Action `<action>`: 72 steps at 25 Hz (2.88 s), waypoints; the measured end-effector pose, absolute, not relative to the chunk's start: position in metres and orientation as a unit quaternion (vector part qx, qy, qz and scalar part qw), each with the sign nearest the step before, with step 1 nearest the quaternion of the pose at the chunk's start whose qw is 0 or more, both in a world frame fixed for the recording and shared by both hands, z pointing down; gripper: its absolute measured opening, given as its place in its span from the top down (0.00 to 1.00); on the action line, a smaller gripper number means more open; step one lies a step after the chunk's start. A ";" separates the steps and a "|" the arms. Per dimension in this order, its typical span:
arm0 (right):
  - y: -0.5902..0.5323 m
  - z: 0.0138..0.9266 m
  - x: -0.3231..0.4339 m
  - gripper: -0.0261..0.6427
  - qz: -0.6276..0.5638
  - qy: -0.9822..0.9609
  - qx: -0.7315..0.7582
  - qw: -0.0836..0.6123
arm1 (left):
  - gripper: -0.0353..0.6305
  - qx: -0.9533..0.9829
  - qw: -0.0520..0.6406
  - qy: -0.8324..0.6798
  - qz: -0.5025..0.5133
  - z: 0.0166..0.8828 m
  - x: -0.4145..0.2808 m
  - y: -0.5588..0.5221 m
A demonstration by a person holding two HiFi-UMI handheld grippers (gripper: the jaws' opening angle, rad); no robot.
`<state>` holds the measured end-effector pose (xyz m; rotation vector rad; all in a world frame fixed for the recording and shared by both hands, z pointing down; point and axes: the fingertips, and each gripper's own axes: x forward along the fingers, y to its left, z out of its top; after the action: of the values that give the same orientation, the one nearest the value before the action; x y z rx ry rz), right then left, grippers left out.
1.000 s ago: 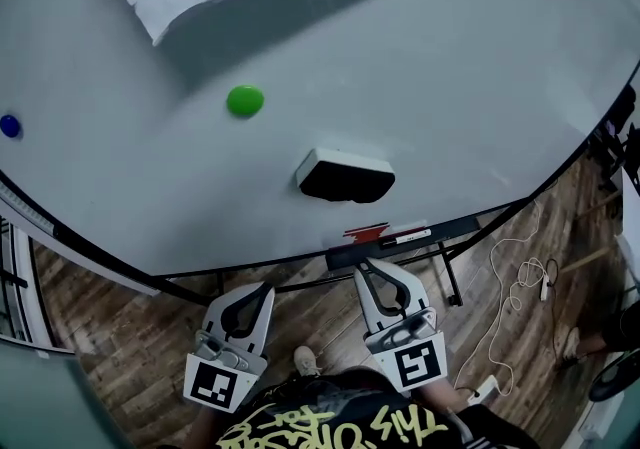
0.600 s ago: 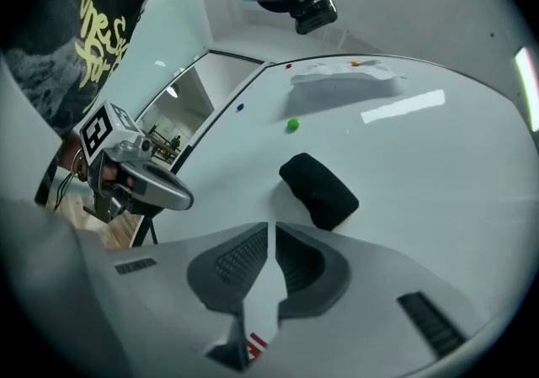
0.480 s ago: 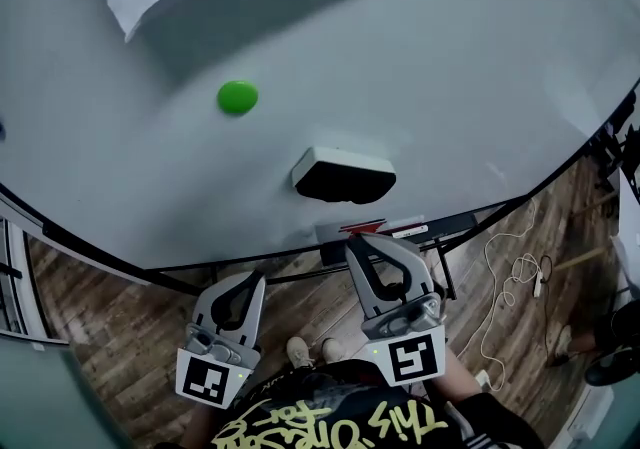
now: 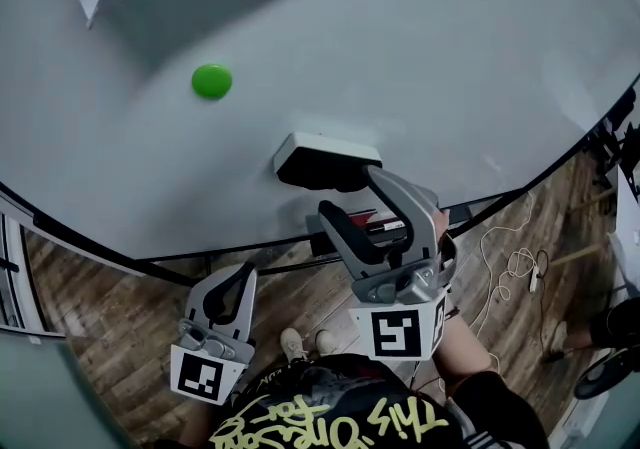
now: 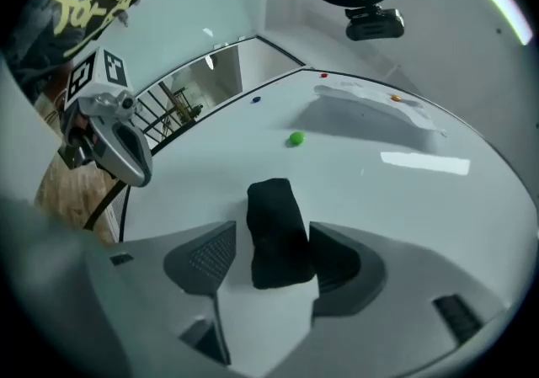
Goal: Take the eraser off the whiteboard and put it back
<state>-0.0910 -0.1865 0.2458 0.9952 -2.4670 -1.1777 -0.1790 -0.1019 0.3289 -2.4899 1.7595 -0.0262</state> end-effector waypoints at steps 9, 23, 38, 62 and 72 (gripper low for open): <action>-0.202 0.232 -0.103 0.56 -0.457 -0.809 0.346 0.131 | 0.94 -0.811 0.044 0.584 -0.007 0.331 -0.182 -0.100; -0.219 0.239 -0.116 0.56 -0.494 -0.778 0.346 0.176 | 0.94 -0.804 0.047 0.592 -0.008 0.329 -0.184 -0.097; -0.210 0.232 -0.111 0.57 -0.455 -0.806 0.359 0.119 | 0.94 -0.799 0.052 0.599 -0.004 0.324 -0.183 -0.099; -0.167 0.227 -0.050 0.57 -0.415 -0.817 0.391 0.085 | 0.94 -0.805 0.078 0.588 0.002 0.309 -0.162 -0.098; -0.162 0.232 -0.044 0.57 -0.402 -0.823 0.392 0.083 | 0.94 -0.810 0.077 0.581 0.008 0.306 -0.156 -0.102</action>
<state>-0.0441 -0.1620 0.2321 1.1706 -2.4588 -1.2010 -0.1559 -0.1019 0.3060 -2.4276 1.7395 0.0228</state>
